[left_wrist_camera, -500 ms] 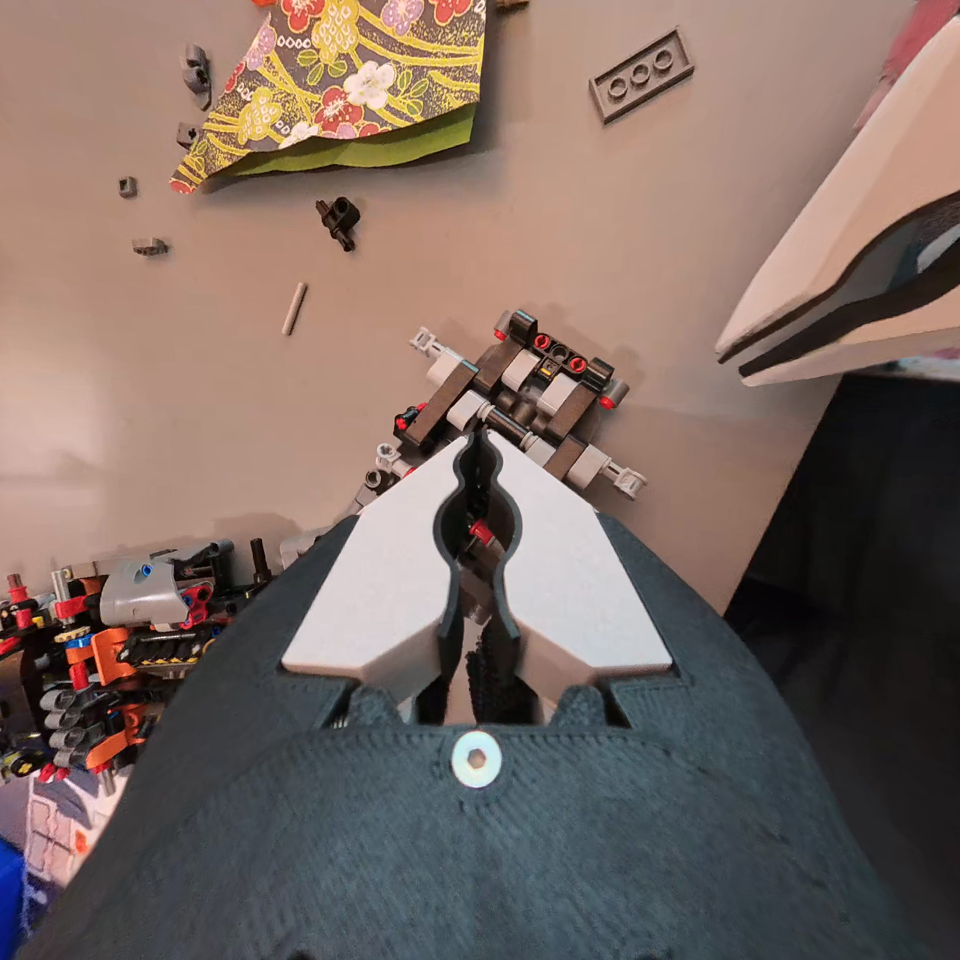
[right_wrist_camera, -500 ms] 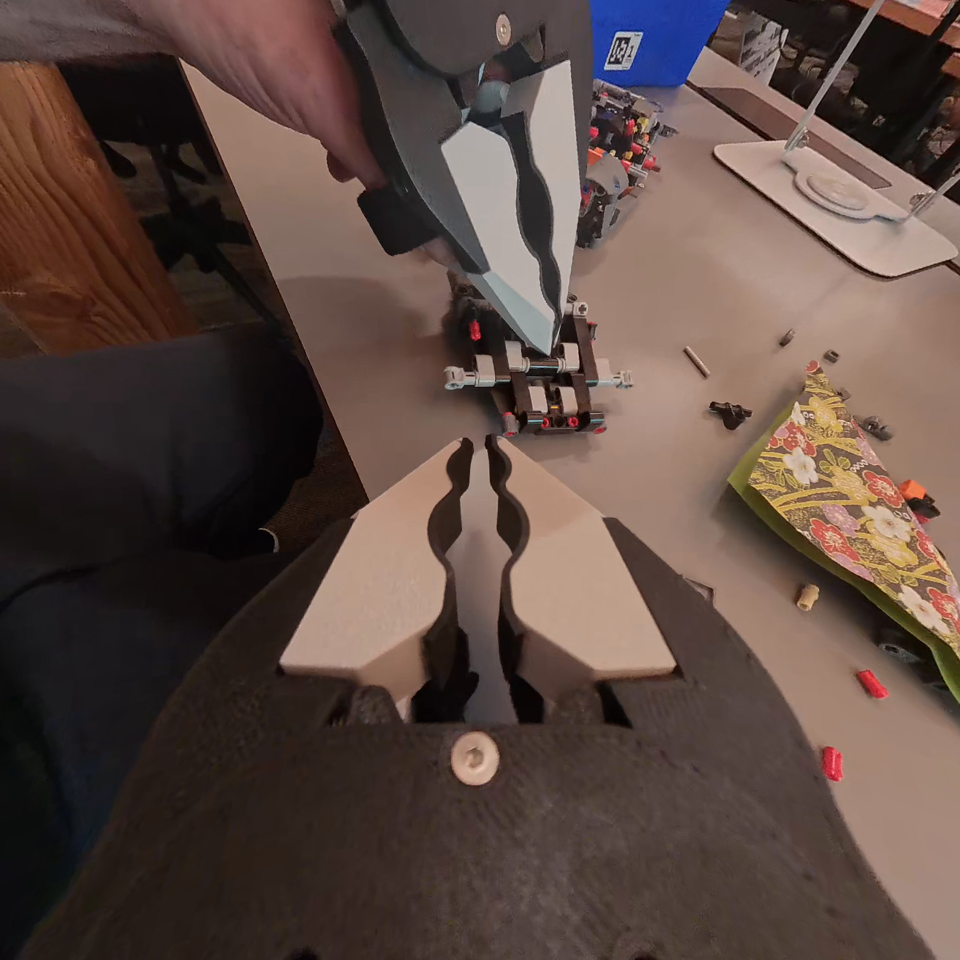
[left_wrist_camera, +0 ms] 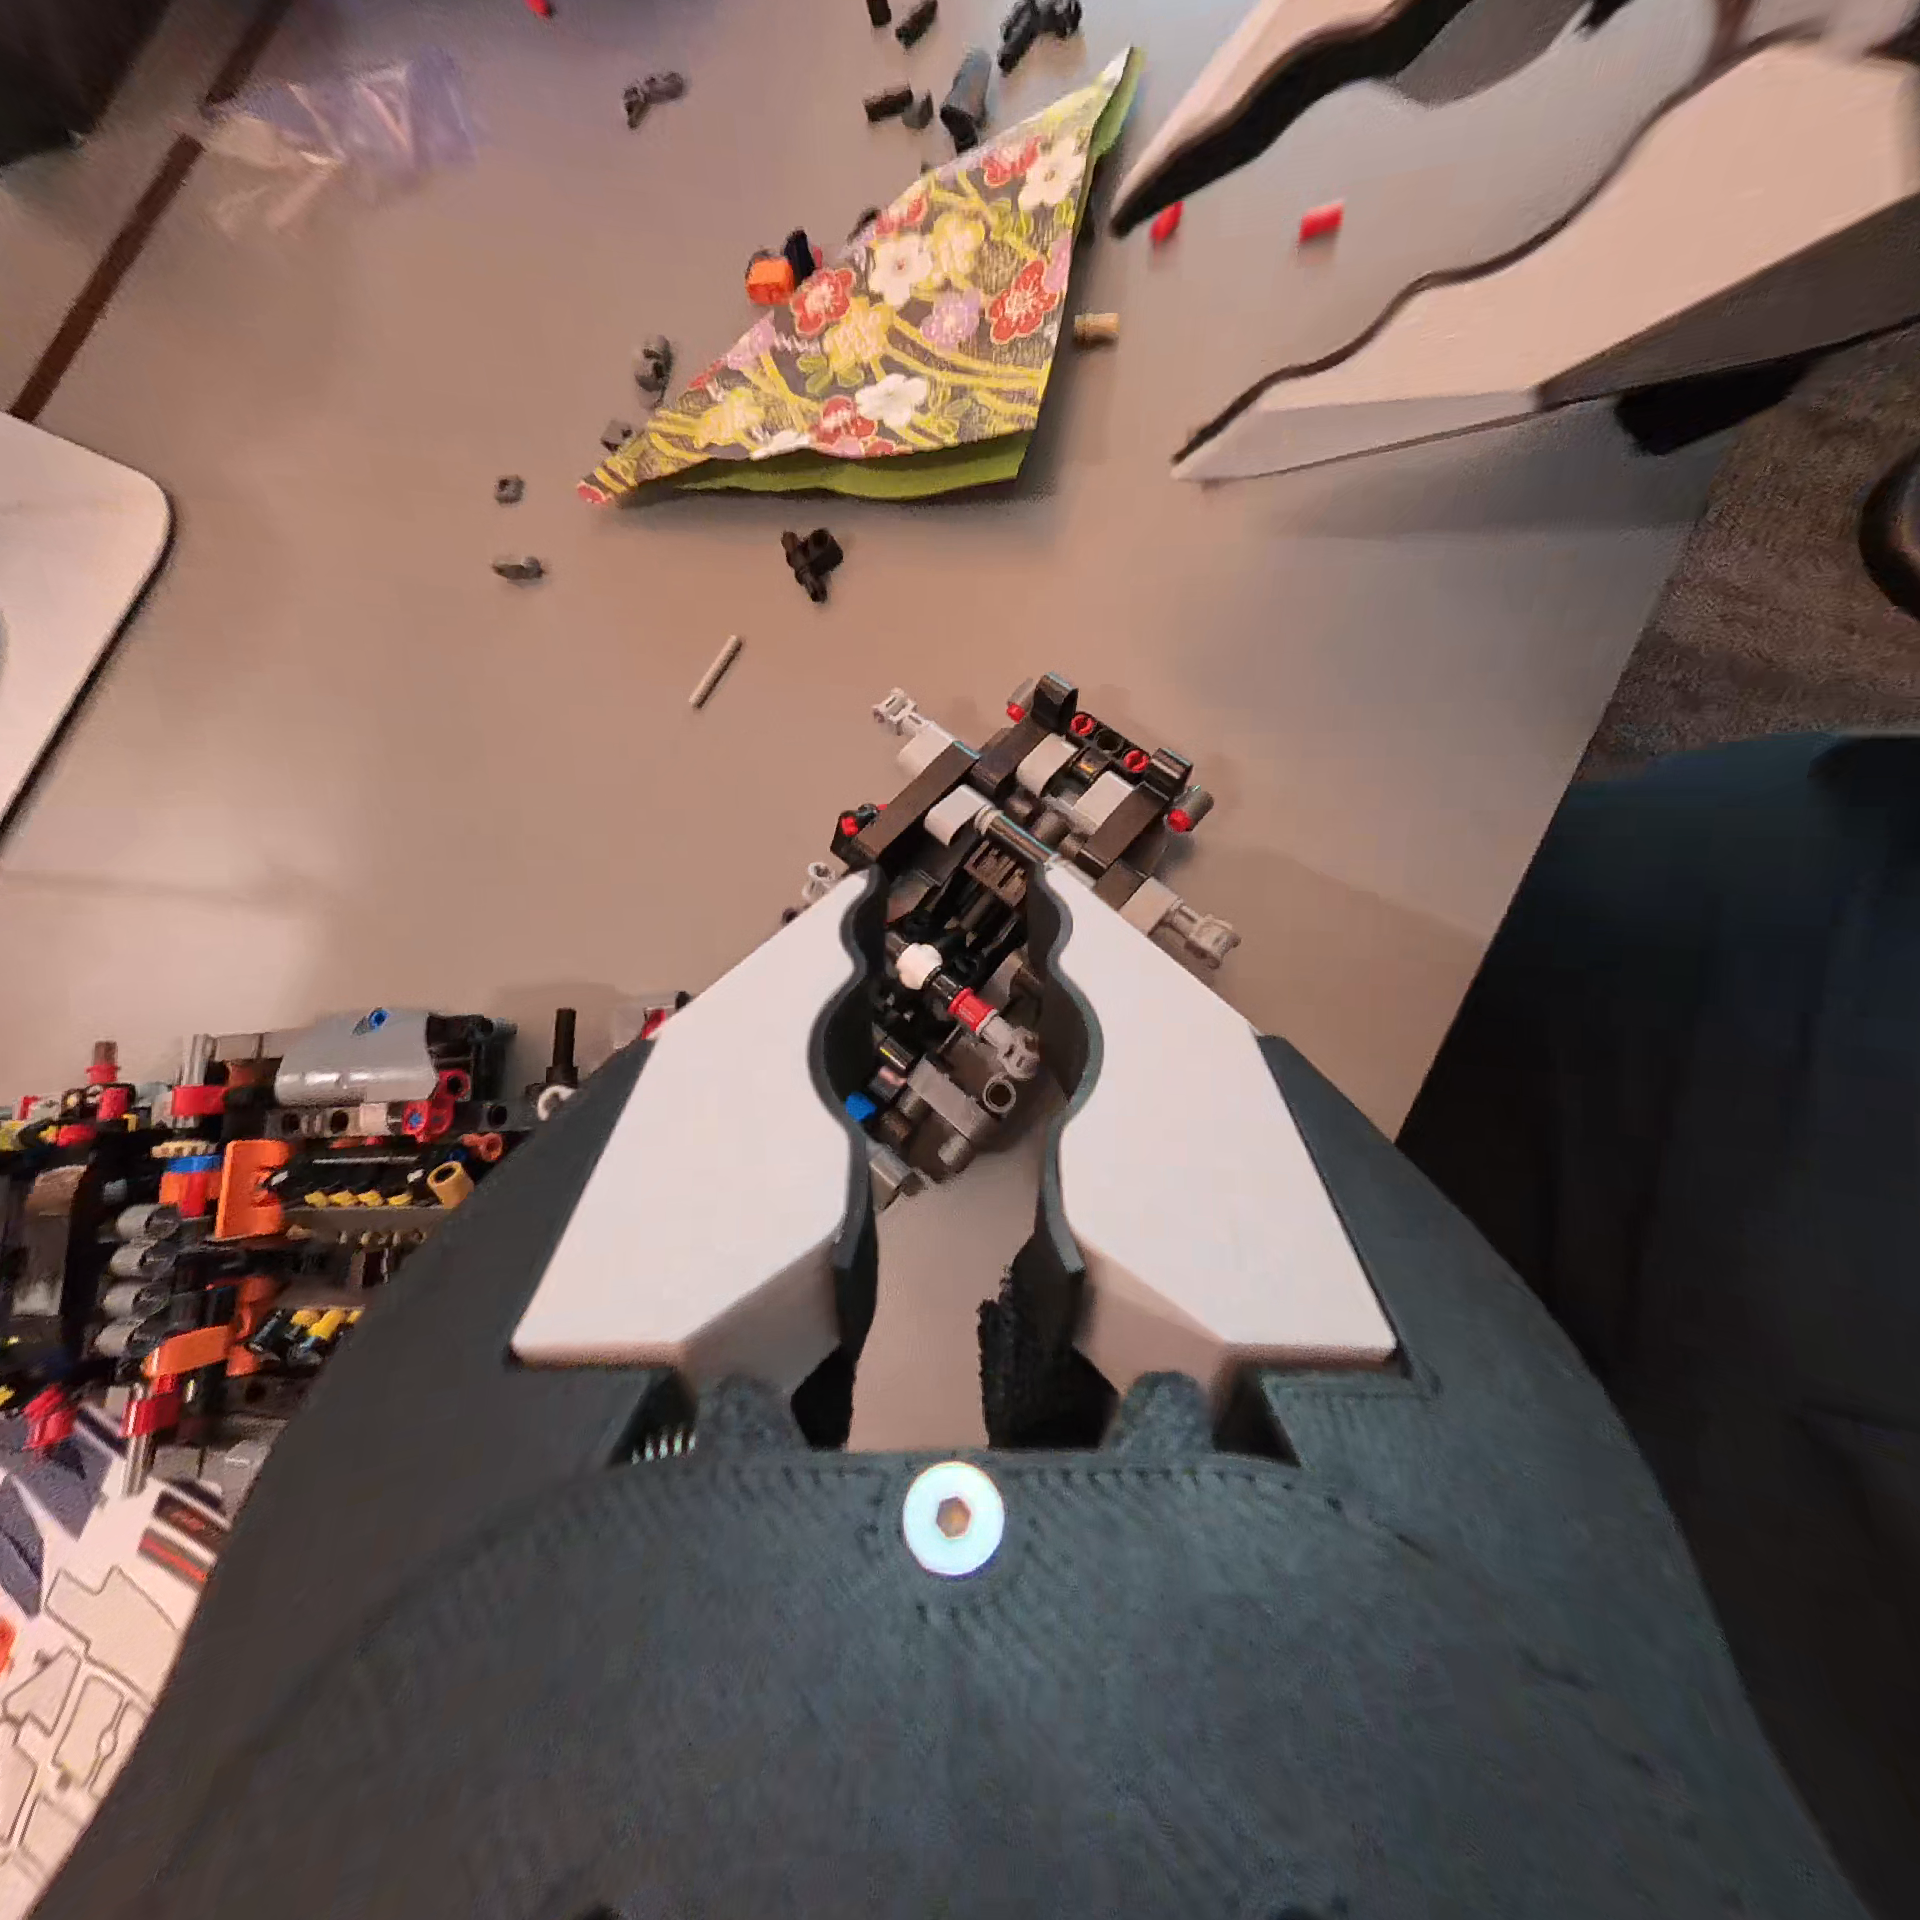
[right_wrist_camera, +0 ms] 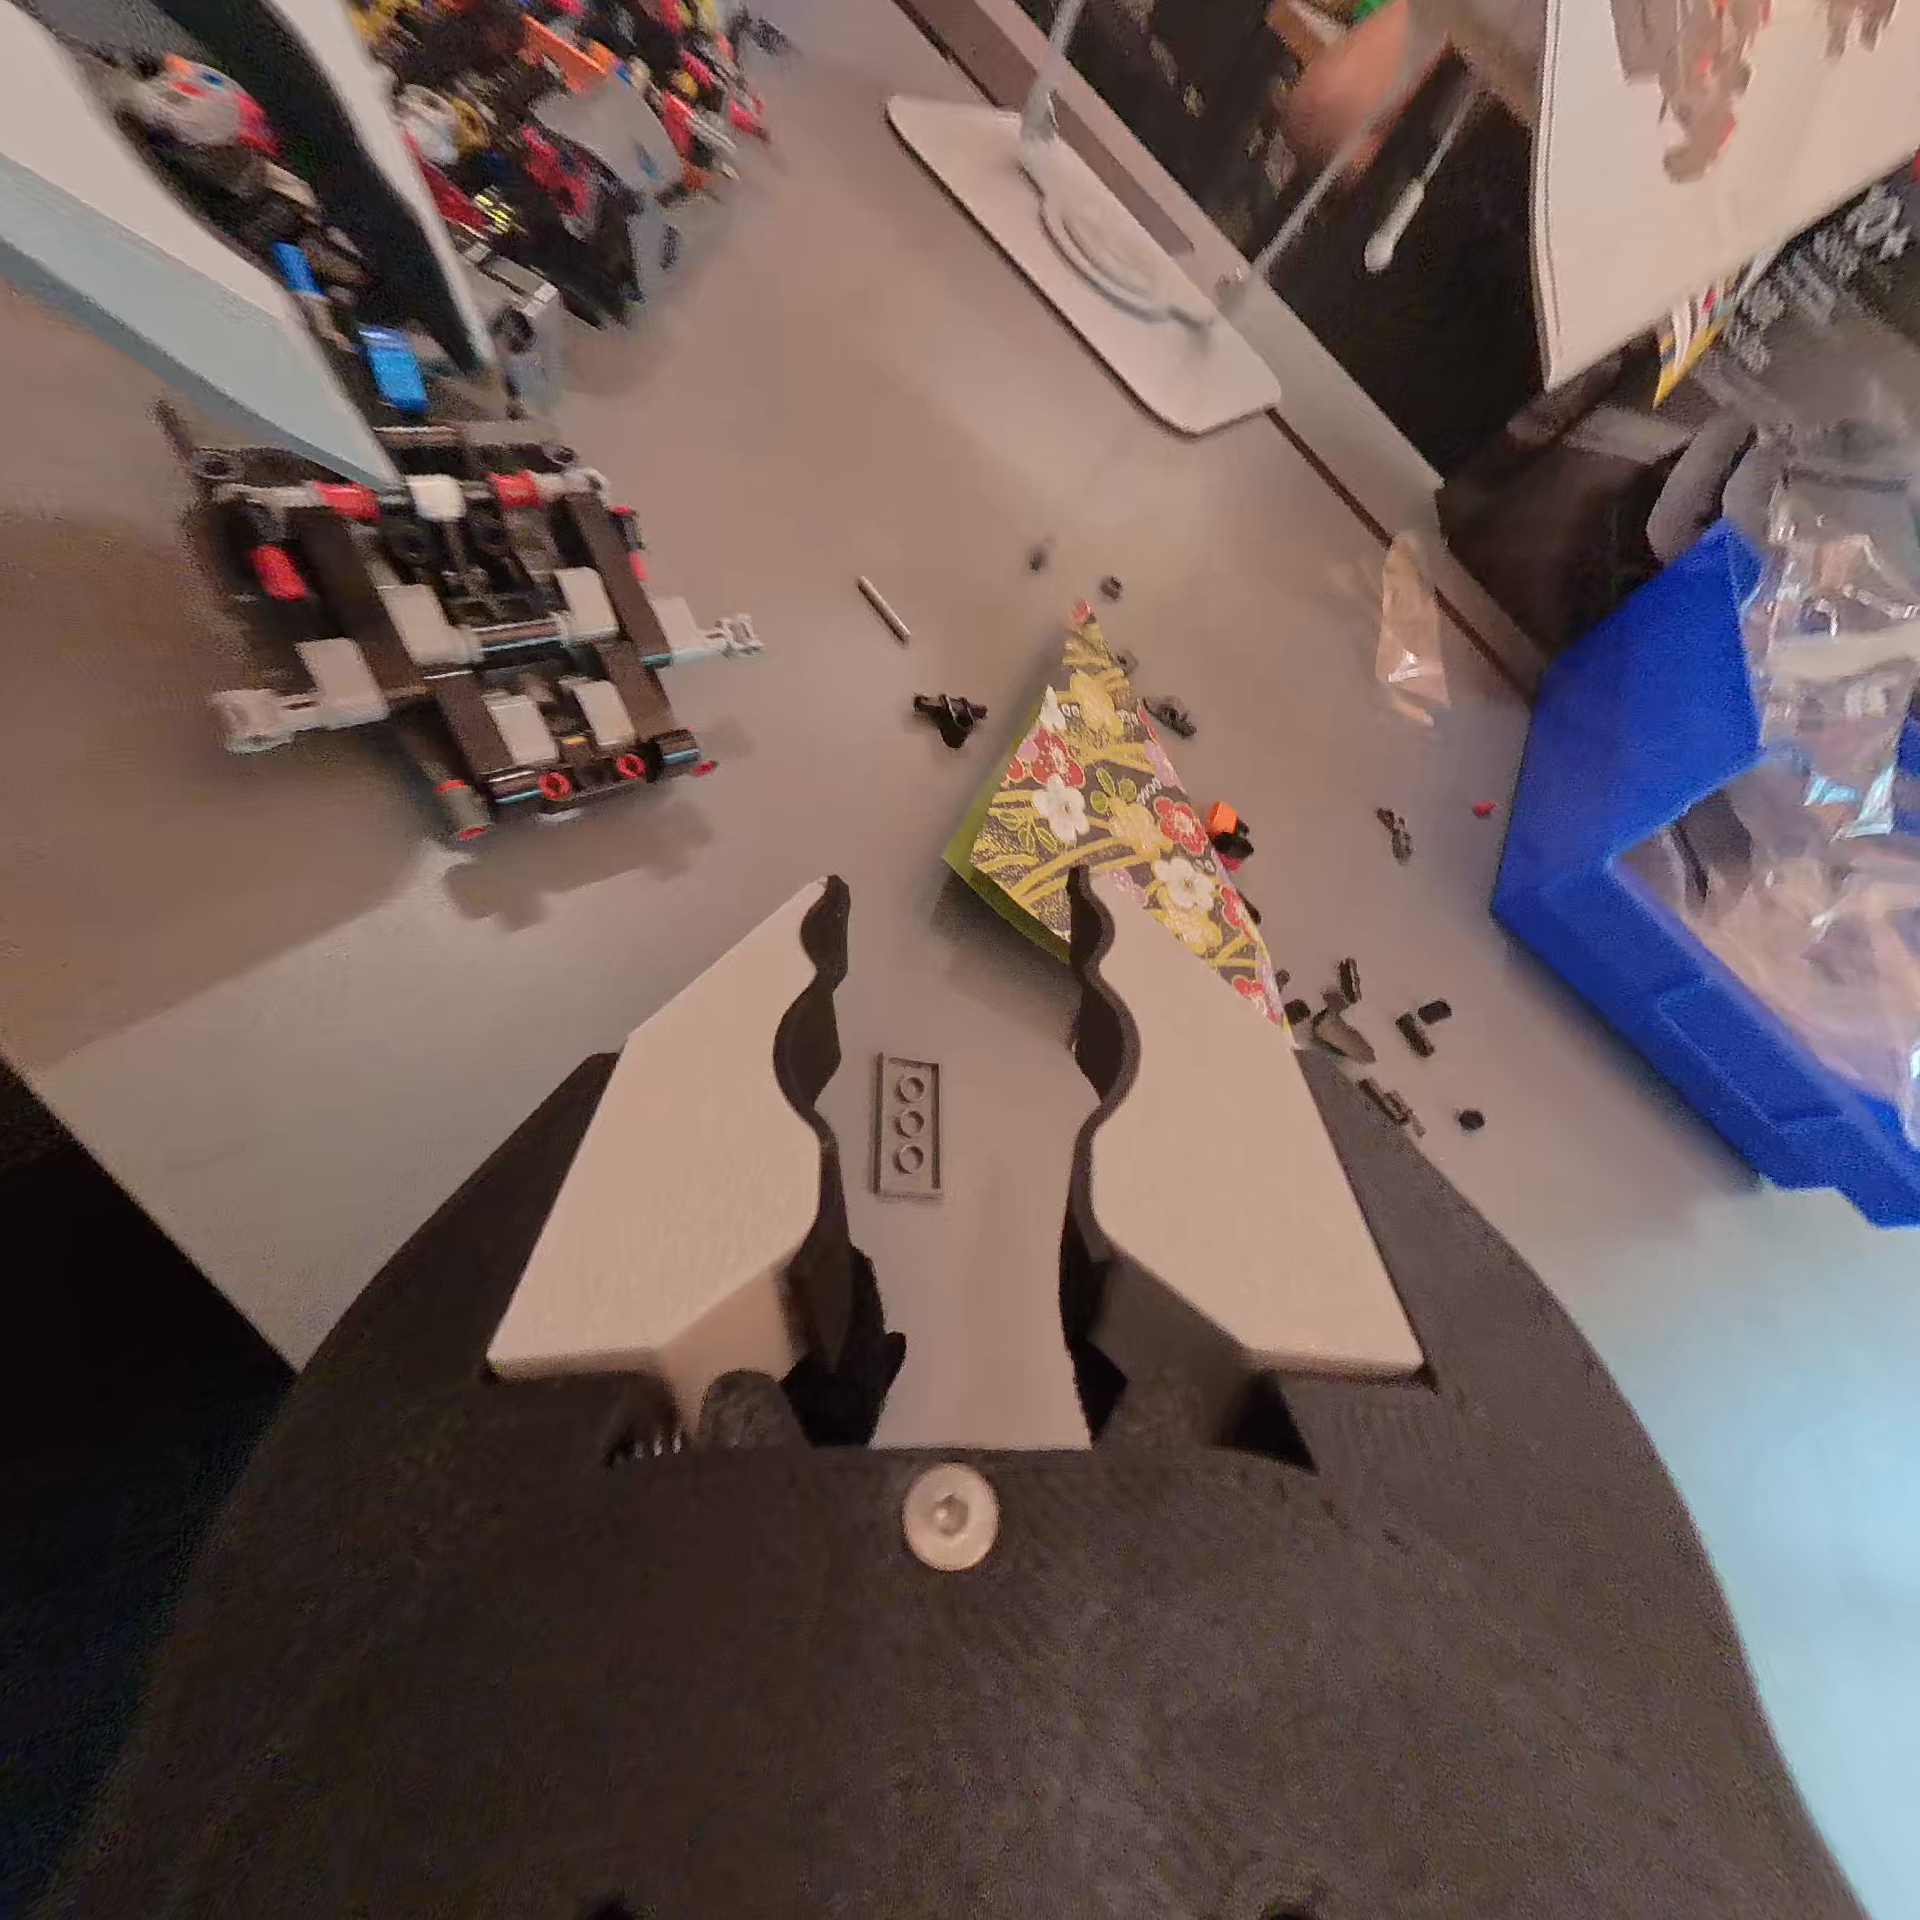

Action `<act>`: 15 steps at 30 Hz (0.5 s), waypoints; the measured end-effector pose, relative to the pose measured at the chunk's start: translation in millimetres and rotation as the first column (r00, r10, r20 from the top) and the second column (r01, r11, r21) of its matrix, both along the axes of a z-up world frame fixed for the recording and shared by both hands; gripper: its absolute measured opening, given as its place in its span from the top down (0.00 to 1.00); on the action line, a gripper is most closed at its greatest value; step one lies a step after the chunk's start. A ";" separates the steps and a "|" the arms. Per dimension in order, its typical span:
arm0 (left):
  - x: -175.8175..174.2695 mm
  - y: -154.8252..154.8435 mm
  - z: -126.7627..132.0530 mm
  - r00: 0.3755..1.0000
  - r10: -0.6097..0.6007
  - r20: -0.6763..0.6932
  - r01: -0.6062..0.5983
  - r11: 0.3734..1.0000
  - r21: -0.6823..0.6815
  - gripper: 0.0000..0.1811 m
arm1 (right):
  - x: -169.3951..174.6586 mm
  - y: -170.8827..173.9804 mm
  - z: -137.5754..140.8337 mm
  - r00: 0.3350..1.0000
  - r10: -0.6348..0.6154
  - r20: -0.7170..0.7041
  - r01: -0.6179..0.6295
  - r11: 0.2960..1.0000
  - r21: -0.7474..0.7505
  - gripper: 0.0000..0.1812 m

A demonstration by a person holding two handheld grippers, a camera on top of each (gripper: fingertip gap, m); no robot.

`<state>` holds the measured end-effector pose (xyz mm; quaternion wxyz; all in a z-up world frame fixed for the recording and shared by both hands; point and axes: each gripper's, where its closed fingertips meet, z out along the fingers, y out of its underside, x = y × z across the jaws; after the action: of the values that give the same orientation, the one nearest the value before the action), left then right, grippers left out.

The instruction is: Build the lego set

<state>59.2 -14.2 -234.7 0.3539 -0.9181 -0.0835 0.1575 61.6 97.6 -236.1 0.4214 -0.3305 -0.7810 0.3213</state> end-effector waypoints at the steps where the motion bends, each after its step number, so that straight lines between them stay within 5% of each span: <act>1: 2.3 0.3 5.0 1.000 -0.014 -0.007 0.014 1.000 0.026 0.86 | -2.5 2.1 -2.5 1.000 -0.018 0.013 0.018 1.000 -0.009 0.79; 6: 2.4 45.4 24.3 0.976 -0.170 -0.137 0.170 0.985 -0.007 0.73 | 13.2 -4.6 6.3 1.000 -0.023 -0.019 0.022 0.999 -0.049 0.83; 10: -14.5 90.7 -1.5 0.918 -0.333 -0.213 0.283 0.930 -0.235 0.67 | 32.9 -8.6 10.0 0.999 -0.018 -0.046 0.016 0.999 -0.047 0.85; 15: -35.0 115.3 -30.7 0.866 -0.416 -0.279 0.293 0.873 -0.391 0.73 | 47.2 -18.9 7.7 0.998 0.014 -0.064 -0.016 0.999 -0.045 0.86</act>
<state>24.2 101.1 -265.4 0.2244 -0.9204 0.1822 0.2632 108.8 78.7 -228.4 0.4358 -0.3239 -0.7622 0.3525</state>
